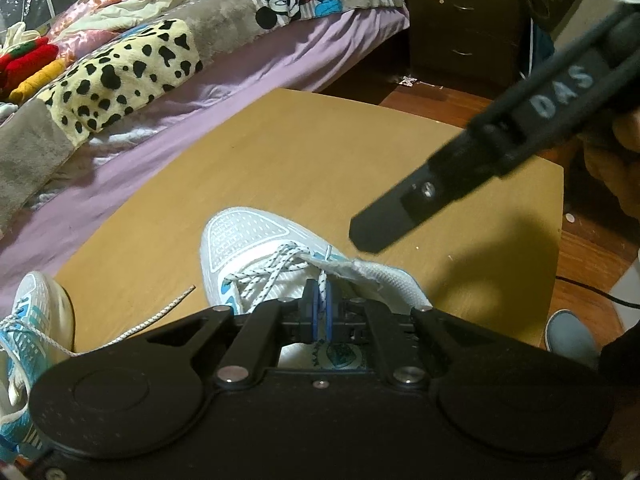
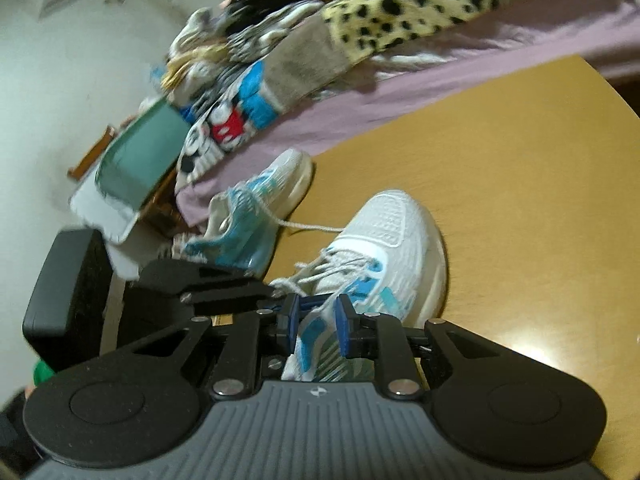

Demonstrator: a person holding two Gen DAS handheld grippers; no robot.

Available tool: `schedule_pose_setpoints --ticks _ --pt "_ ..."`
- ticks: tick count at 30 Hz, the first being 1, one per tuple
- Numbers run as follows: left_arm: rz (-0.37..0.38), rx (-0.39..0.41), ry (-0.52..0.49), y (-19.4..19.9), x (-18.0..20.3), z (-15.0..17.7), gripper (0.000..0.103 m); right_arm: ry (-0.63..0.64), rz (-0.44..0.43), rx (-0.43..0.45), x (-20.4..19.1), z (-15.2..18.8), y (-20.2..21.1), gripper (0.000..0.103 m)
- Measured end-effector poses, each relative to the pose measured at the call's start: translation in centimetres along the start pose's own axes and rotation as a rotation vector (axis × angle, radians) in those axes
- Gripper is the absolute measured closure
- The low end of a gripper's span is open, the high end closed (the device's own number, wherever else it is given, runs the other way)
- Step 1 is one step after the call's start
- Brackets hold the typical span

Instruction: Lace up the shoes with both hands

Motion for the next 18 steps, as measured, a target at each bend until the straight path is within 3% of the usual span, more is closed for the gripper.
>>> schedule_pose_setpoints --ticks 9,18 --pt "0.005 0.035 0.011 0.2 -0.1 0.0 0.102 -0.335 -0.03 0.085 4.3 0.6 -0.7 0.081" --pt "0.001 0.05 -0.006 0.1 -0.1 0.0 0.102 -0.45 -0.033 0.117 4.6 1.4 -2.3 0.083"
Point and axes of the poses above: each gripper's, at about its wrist camera, not at the fingertips, and y roughly against the way its jaws point, x to its right, z to its underside, the point moved 2 cm from there along -y, roughly the way its jaws point, and after that the axes turned 2 degrees about -y, right-handed, at the moved point
